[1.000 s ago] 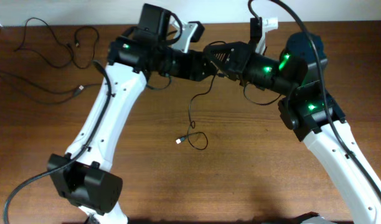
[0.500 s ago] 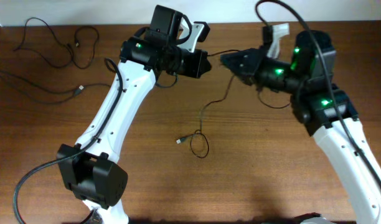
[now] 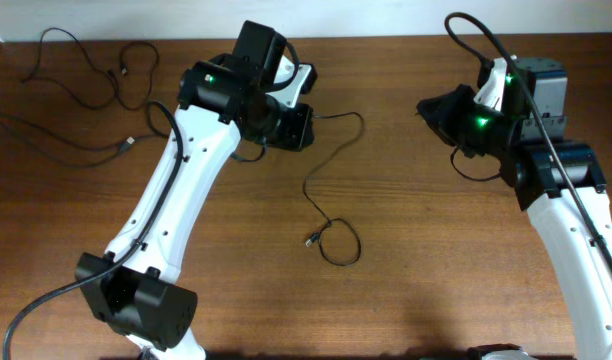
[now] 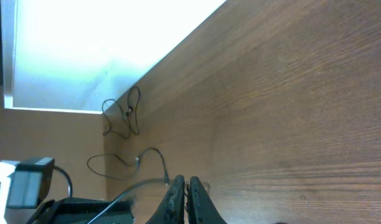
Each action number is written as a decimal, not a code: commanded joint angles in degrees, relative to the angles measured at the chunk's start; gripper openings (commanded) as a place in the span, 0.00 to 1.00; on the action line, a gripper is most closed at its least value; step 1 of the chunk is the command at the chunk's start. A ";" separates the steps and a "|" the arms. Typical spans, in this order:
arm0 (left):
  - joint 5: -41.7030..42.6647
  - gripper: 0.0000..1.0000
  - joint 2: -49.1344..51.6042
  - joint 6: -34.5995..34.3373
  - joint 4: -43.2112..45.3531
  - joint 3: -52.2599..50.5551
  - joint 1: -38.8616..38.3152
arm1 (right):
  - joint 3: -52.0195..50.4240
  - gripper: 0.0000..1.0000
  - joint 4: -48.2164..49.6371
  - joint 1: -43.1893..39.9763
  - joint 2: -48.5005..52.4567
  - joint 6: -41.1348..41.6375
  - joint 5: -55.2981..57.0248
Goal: Untangle cables
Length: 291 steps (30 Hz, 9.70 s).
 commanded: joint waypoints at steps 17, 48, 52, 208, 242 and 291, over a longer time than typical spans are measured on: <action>6.21 0.00 -1.73 0.24 -6.16 0.26 0.26 | 0.44 0.93 1.81 10.73 8.20 -47.36 -6.56; -8.24 0.64 -1.62 -1.64 0.42 0.26 -0.07 | 0.48 0.04 11.80 13.14 8.48 -5.49 -20.65; -10.75 0.67 -1.33 -7.37 1.57 0.26 -0.07 | 0.57 0.04 16.26 12.48 8.48 0.00 -22.27; -41.99 0.27 -6.40 -21.64 30.84 -30.62 69.00 | 0.35 0.91 -22.45 -4.70 8.57 0.00 25.59; -38.40 0.14 8.15 7.13 44.74 -24.26 74.60 | 0.35 0.91 -23.12 -4.70 8.57 -4.09 24.79; 15.61 0.99 -15.10 -20.17 41.90 -21.38 60.24 | -24.57 0.99 -23.85 -5.92 -57.99 -30.64 35.19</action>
